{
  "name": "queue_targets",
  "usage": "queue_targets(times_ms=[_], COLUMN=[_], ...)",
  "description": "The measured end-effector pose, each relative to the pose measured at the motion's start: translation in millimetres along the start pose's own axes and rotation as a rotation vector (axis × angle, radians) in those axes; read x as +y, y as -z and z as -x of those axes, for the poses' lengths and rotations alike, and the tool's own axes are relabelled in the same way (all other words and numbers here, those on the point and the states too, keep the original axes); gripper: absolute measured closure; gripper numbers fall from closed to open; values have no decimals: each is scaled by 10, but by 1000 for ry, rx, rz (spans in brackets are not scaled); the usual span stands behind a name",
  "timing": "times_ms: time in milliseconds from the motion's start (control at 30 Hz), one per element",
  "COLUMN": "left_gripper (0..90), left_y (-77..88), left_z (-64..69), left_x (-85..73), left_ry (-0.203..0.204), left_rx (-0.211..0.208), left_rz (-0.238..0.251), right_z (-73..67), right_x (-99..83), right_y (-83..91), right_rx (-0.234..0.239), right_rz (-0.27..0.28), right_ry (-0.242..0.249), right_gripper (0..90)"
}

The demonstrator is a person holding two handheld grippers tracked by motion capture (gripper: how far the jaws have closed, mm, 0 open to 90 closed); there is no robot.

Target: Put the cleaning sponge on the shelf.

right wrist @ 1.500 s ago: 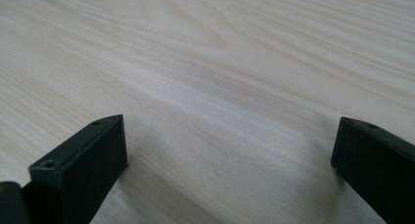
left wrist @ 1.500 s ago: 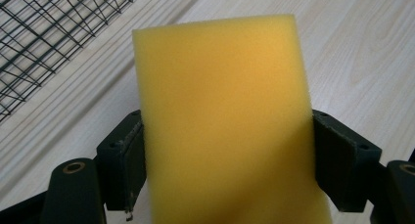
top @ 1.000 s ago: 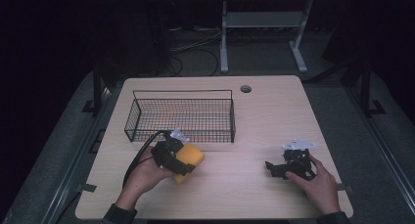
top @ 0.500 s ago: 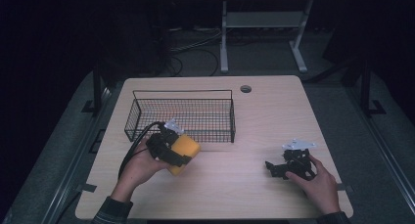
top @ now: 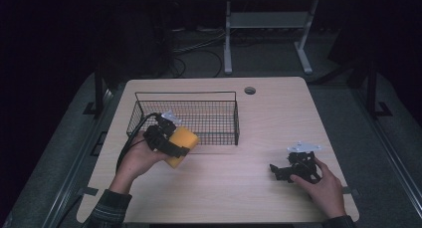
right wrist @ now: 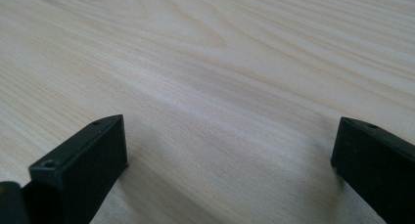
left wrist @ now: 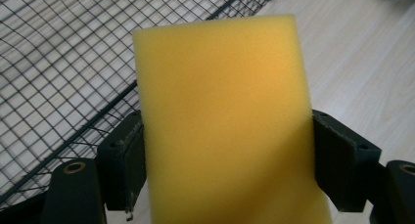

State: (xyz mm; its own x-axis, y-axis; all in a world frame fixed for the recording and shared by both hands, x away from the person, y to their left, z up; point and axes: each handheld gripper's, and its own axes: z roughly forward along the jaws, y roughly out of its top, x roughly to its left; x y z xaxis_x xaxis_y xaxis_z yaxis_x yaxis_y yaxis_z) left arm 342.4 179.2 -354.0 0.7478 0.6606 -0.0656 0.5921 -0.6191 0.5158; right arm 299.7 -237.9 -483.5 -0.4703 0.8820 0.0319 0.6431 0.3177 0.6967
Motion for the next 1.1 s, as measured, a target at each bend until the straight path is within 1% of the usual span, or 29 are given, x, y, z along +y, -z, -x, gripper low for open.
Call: queue_targets(times_ms=[133,200,367,400,433,600,667,700,833,900,1100], left_gripper=[234,234,235,235,235,235,235,234,235,235,235], left_y=[18,23,33,34,34,39,40,43,46,42,33], left_z=[-55,-88,-175,-213,-213,-305,-337,-353,-417,-452,-557], left_x=[38,56,95,109,109,143,159,165,194,206,241], left_ry=[3,9,20,23,23,27,39,33,44,43,63], left_rx=[12,14,24,31,31,39,43,46,55,63,76], left_rz=[4,6,12,12,12,10,13,12,17,11,12], right_z=[0,2,-2,0,0,-1,0,1,1,1,1], right_x=[0,-1,0,0,0,0,0,0,0,0,0], right_y=[-1,-2,0,-1,-1,-1,-2,-2,-1,-2,-2], right_rx=[-1,-4,-2,-2,-2,-1,-3,-3,-3,-3,-3], right_rz=[1,2,0,1,1,0,1,1,1,1,1], right_ry=[0,4,-3,0,0,-1,0,0,0,0,1], right_gripper=[0,0,0,0,0,0,0,0,0,0,0])
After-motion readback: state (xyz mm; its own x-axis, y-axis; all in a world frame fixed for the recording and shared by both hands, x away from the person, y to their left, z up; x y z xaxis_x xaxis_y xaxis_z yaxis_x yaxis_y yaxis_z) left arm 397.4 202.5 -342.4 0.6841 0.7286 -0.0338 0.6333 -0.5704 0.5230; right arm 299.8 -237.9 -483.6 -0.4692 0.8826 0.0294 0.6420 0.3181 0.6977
